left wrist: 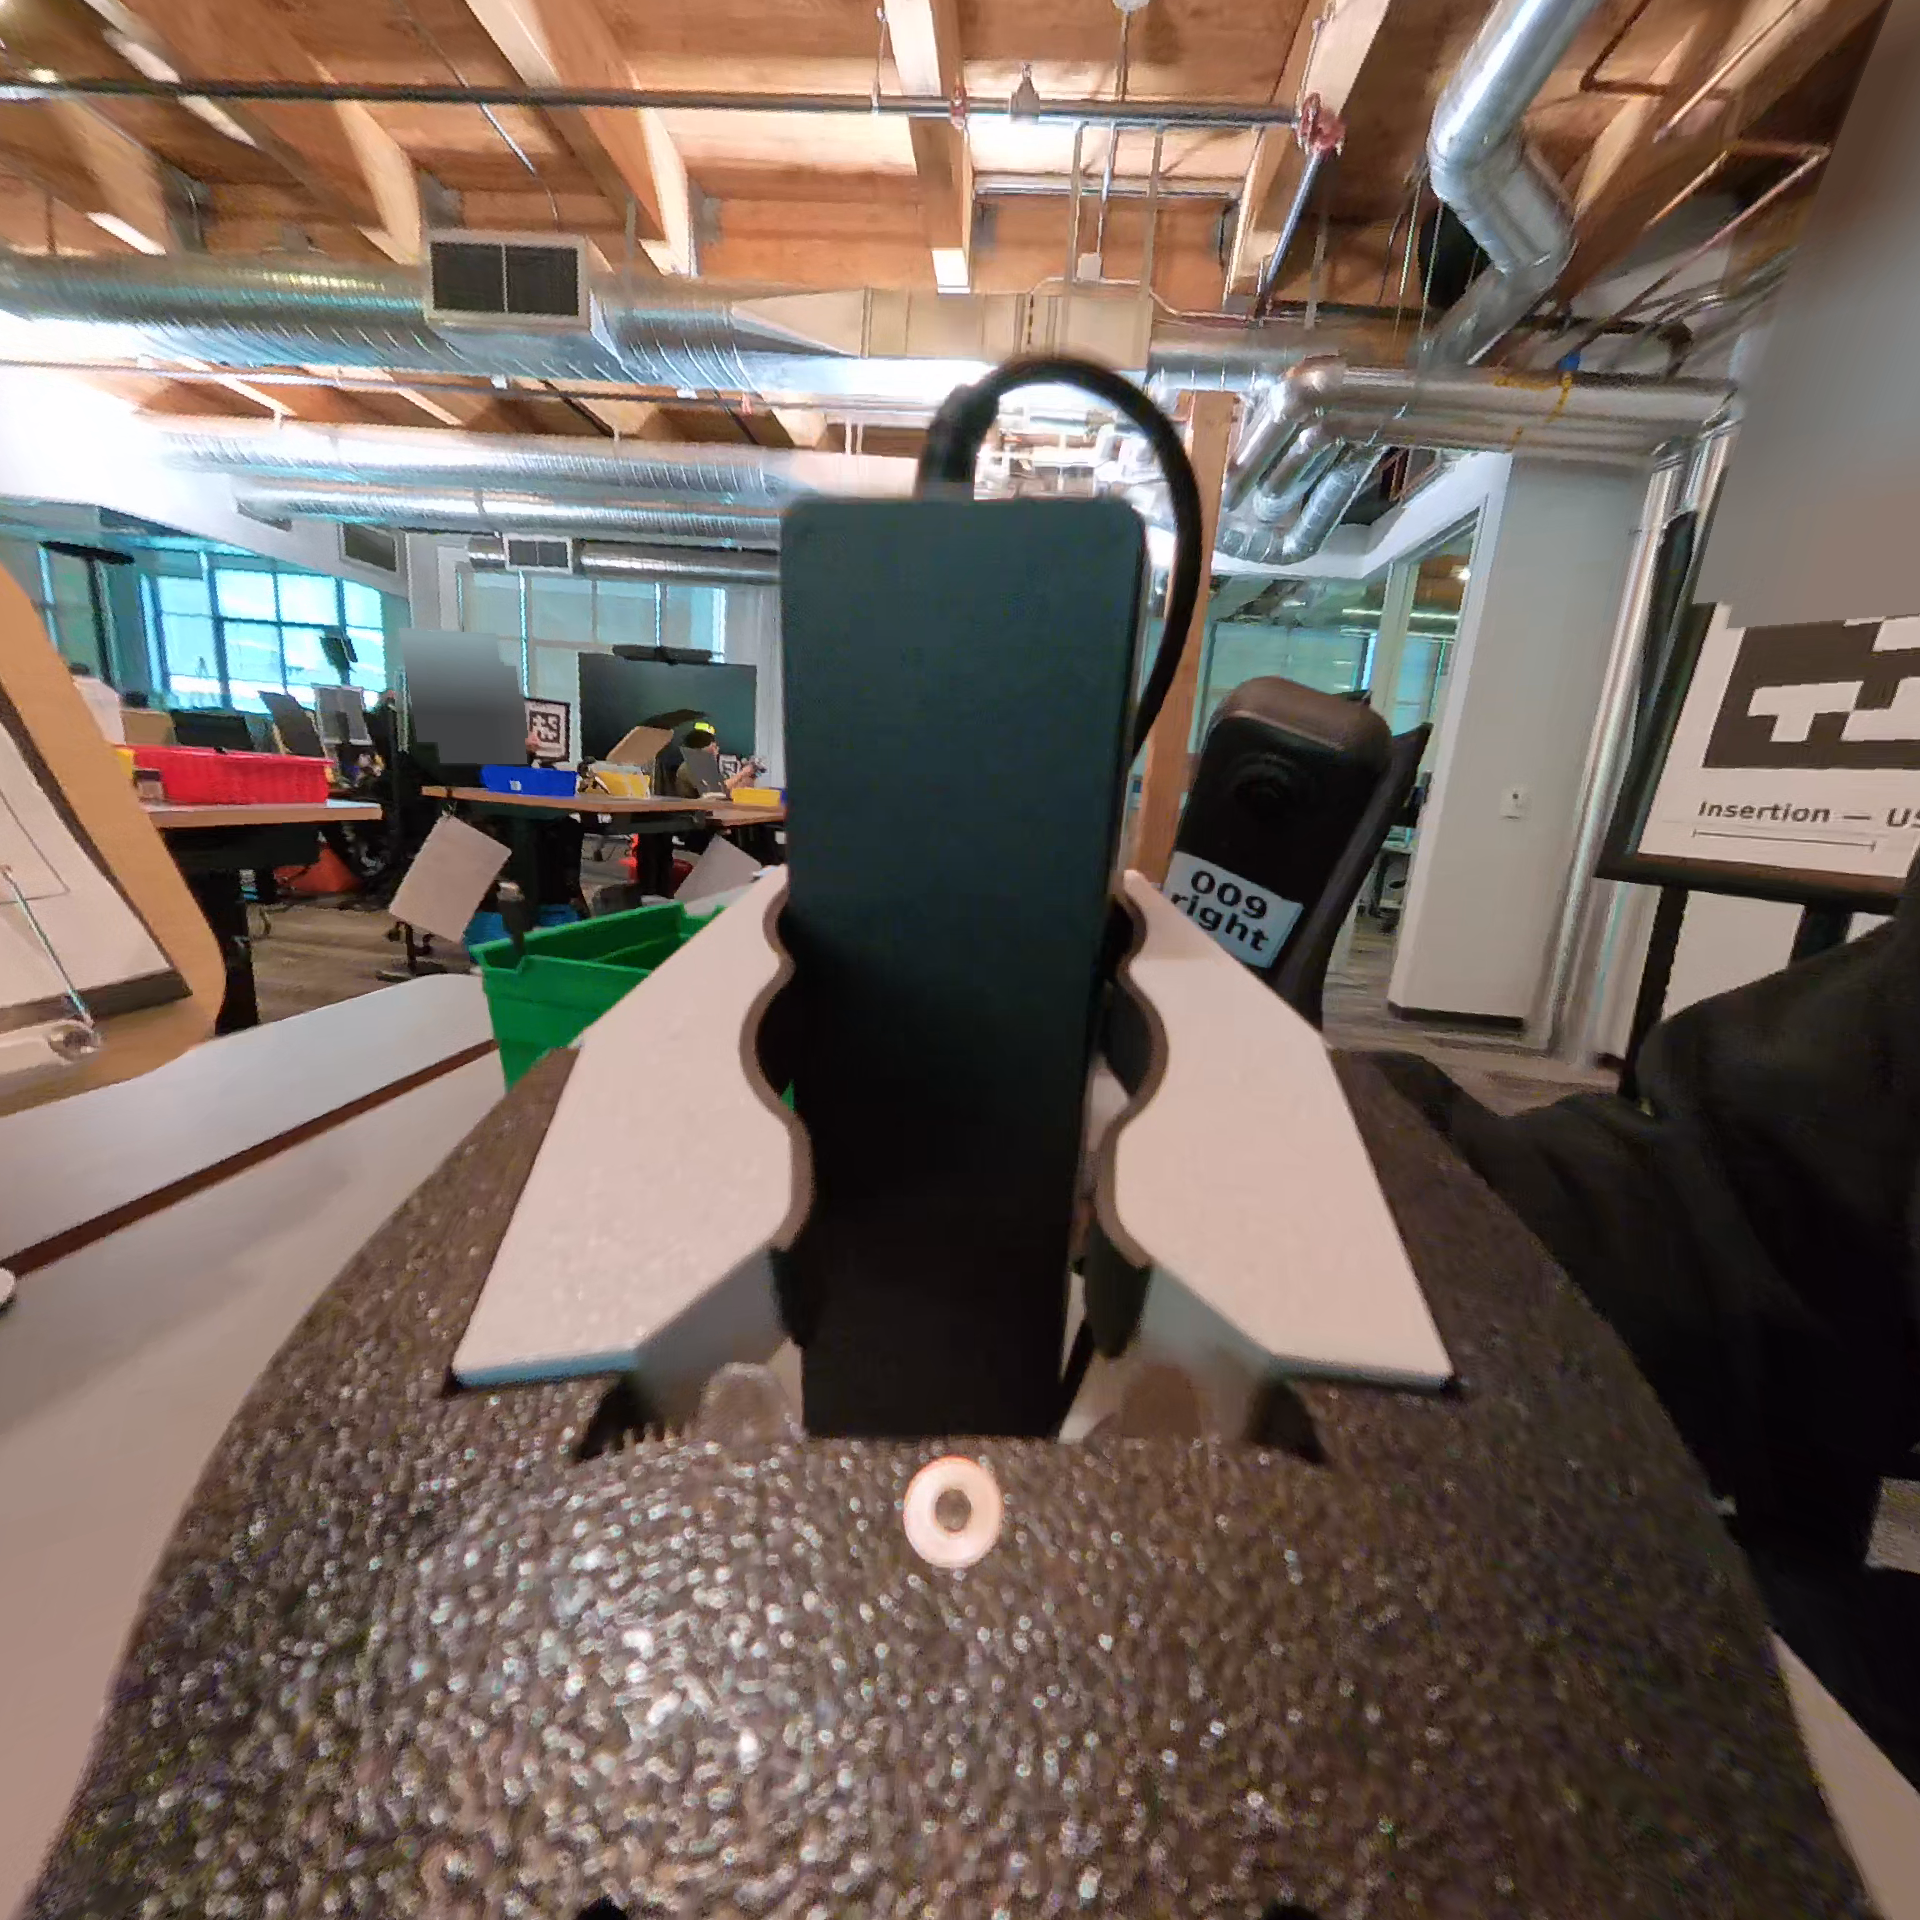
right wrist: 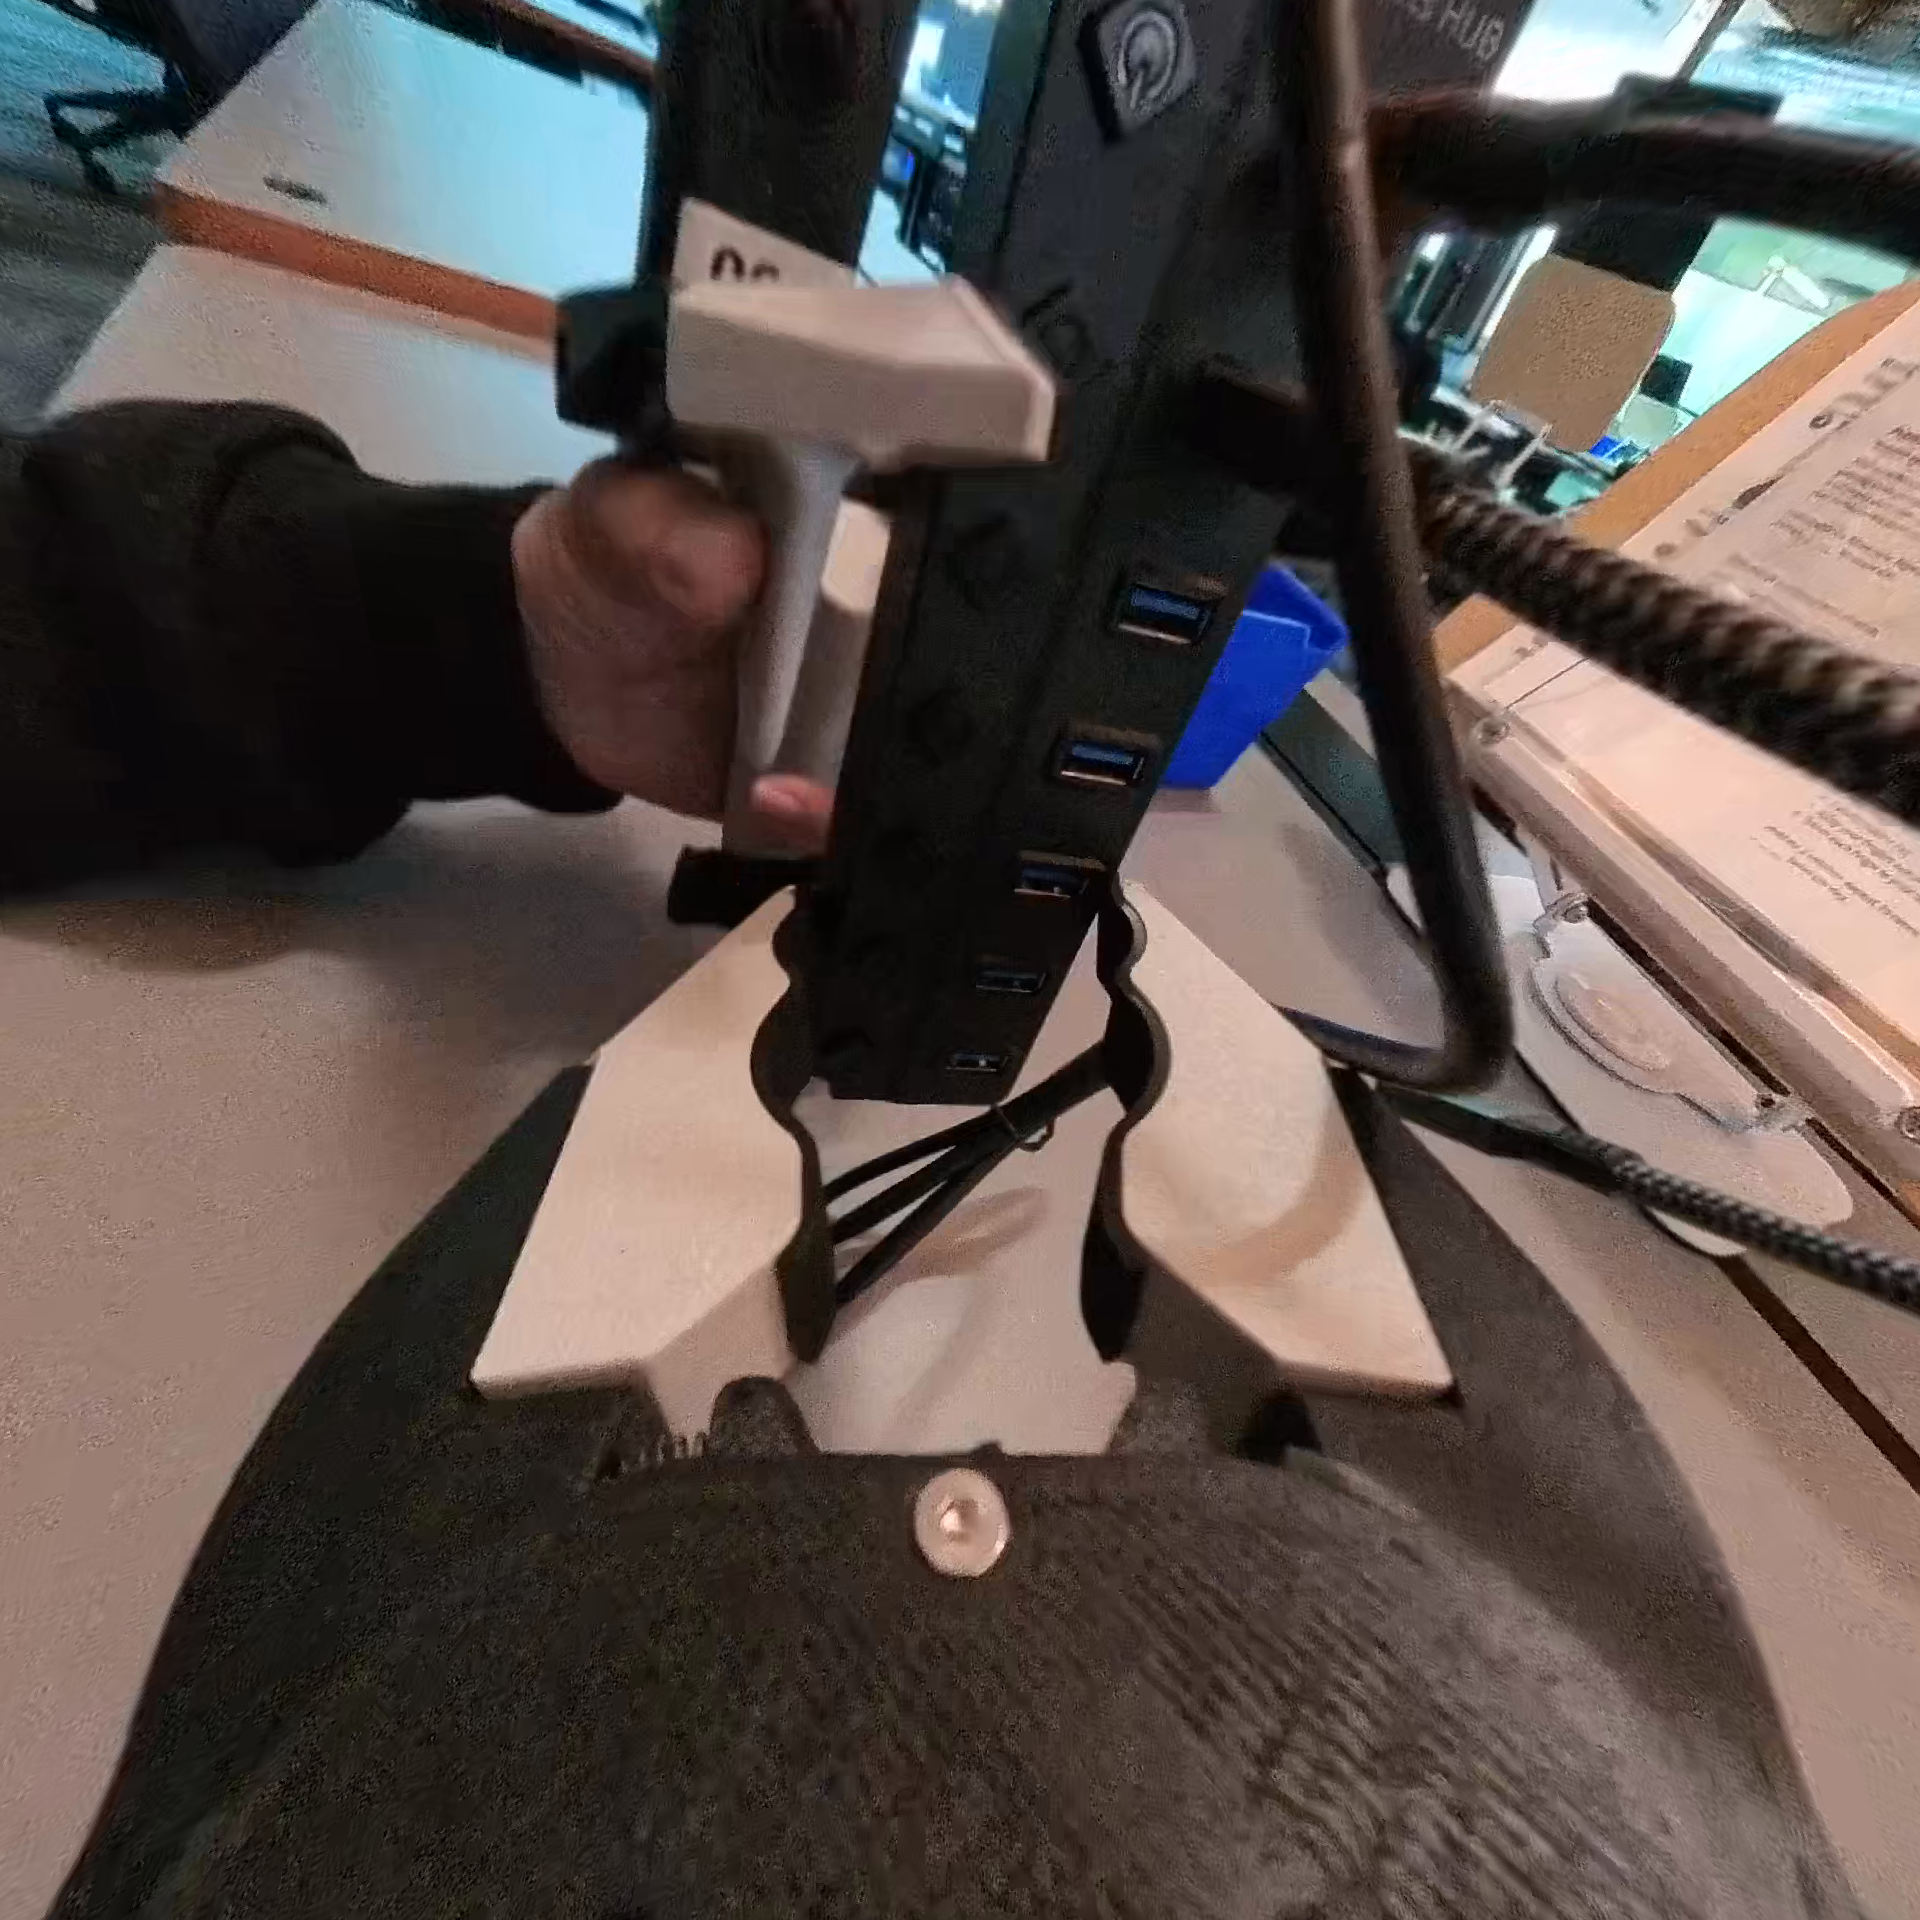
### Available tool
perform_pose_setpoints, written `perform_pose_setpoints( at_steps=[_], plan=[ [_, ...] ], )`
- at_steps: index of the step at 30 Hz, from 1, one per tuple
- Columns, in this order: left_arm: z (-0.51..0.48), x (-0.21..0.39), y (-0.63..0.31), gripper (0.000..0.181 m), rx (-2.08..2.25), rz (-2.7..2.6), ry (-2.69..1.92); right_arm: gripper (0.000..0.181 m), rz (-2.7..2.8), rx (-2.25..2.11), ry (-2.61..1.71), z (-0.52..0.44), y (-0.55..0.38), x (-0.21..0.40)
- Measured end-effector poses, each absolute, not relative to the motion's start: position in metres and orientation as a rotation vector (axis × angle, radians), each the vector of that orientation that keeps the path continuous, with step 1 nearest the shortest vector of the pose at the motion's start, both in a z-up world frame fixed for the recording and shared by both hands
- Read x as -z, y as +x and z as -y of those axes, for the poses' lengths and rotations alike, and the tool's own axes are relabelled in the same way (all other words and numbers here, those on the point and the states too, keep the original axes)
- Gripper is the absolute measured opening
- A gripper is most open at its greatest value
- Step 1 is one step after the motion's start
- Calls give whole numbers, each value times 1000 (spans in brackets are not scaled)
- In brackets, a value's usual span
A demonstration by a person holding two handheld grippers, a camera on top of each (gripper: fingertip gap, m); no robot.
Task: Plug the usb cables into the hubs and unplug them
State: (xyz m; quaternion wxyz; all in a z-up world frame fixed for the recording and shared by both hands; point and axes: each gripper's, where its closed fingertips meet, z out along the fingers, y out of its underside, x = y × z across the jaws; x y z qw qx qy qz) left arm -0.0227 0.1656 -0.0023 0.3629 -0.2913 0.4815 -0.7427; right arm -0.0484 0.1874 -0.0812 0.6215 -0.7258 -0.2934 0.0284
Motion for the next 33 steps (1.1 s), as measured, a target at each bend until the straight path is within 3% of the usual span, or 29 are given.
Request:
perform_pose_setpoints(
  at_steps=[5,7,9,16,22,33],
  plan=[
    [-162,-4,-35,63,1798,-1331,-686,53,775,-14,-1706,-181,-43,94],
    [-155,11,-30,84,1682,-1457,-713,53,807,-18,-1719,-179,-44,97],
    [-150,23,-23,89,1573,-1531,-721,53,891,-1,-1729,-175,-49,104],
    [-137,23,-26,84,1571,-1594,-689,53,965,14,-1762,-173,-53,116],
    [-141,14,-31,63,1619,-1557,-684,53,951,36,-1779,-176,-51,119],
    [-145,15,-30,61,1588,-1557,-688,56,942,-14,-1828,-165,-49,116]
  ],
)
